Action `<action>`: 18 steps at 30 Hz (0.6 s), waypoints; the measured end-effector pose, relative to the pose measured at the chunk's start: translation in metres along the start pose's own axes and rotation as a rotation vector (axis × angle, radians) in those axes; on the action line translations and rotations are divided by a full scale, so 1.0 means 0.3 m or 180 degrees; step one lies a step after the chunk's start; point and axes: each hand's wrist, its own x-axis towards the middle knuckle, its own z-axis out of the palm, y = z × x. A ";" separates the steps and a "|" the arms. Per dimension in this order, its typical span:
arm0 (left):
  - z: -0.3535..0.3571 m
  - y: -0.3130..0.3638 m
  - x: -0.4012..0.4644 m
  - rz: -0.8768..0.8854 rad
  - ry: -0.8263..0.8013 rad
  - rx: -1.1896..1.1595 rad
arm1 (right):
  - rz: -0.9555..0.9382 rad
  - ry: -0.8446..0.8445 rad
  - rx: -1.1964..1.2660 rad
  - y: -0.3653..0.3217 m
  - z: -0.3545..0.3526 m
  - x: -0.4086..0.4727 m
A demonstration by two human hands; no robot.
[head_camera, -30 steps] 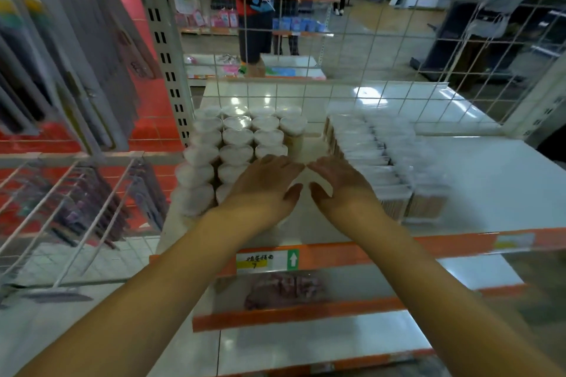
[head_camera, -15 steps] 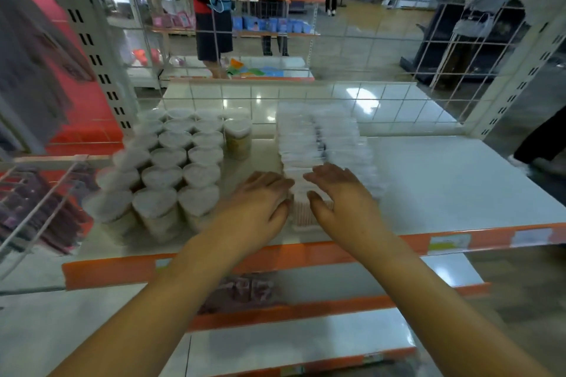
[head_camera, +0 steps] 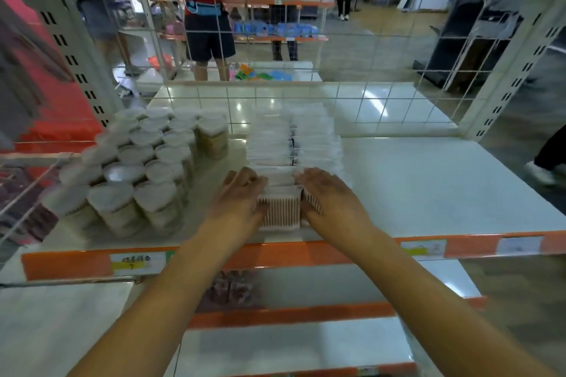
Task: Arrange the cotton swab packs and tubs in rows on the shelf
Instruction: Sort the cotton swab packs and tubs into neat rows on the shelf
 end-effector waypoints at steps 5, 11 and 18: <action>0.007 -0.007 -0.002 0.0079 0.0052 0.0210 | -0.0067 0.0069 0.0056 0.007 0.015 0.002; 0.032 -0.017 -0.034 0.0234 0.0375 0.0236 | -0.0095 -0.0029 0.0088 0.025 0.058 -0.008; 0.048 -0.006 -0.053 -0.0115 0.0567 -0.0375 | -0.0231 0.0453 0.0127 0.029 0.059 -0.019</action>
